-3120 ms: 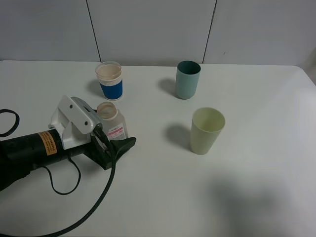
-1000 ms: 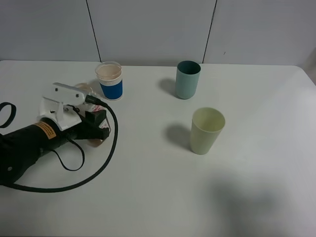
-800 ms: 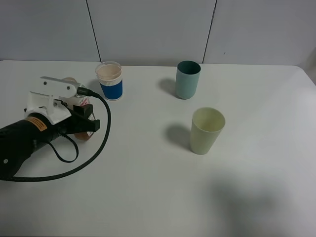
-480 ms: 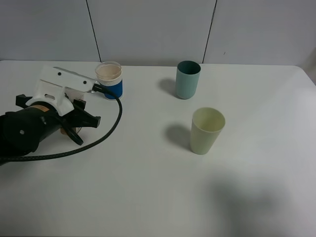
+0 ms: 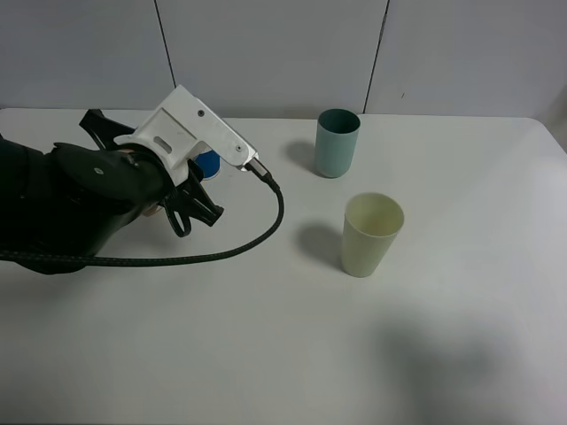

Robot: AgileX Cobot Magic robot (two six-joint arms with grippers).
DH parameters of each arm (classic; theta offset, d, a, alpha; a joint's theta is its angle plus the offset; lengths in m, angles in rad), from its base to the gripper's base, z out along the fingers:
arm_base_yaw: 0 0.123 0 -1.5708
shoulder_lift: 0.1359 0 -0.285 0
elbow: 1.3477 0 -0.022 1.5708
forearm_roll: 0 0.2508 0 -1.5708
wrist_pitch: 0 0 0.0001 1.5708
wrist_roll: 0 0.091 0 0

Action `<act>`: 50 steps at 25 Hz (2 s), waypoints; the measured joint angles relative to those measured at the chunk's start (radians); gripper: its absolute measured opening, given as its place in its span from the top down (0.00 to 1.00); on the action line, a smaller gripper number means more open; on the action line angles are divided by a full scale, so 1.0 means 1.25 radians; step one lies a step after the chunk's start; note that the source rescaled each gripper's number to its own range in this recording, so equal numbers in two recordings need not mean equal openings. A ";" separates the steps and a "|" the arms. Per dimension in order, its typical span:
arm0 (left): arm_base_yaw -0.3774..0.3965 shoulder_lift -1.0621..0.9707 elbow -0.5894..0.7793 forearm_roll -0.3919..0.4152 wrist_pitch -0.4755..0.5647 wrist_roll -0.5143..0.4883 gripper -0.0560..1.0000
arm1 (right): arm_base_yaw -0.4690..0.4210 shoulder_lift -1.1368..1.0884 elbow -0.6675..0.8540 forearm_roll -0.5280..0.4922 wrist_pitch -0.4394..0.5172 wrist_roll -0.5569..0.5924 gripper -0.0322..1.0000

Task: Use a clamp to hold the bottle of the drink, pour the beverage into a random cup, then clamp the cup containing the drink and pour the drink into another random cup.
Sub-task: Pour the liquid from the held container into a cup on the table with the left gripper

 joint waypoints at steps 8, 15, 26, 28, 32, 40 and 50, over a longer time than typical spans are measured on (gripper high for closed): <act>-0.086 0.048 -0.082 -0.073 -0.074 0.196 0.94 | 0.000 0.000 0.000 0.000 0.000 0.000 0.00; -0.141 0.105 -0.148 -0.086 -0.088 0.295 0.94 | 0.000 0.000 0.000 0.000 0.000 0.000 0.00; -0.169 0.219 -0.265 -0.087 -0.055 0.428 0.94 | 0.000 0.000 0.000 0.000 0.000 0.000 0.00; -0.169 0.225 -0.273 -0.087 -0.051 0.436 0.94 | 0.000 0.000 0.000 0.000 0.000 0.000 0.00; -0.170 0.253 -0.306 -0.083 -0.038 0.461 0.94 | 0.000 0.000 0.000 0.000 0.000 0.000 0.00; -0.170 0.300 -0.360 -0.059 -0.028 0.522 0.94 | 0.000 0.000 0.000 0.000 0.000 0.000 0.00; -0.170 0.307 -0.365 0.004 -0.028 0.575 0.94 | 0.000 0.000 0.000 0.000 0.000 0.000 0.00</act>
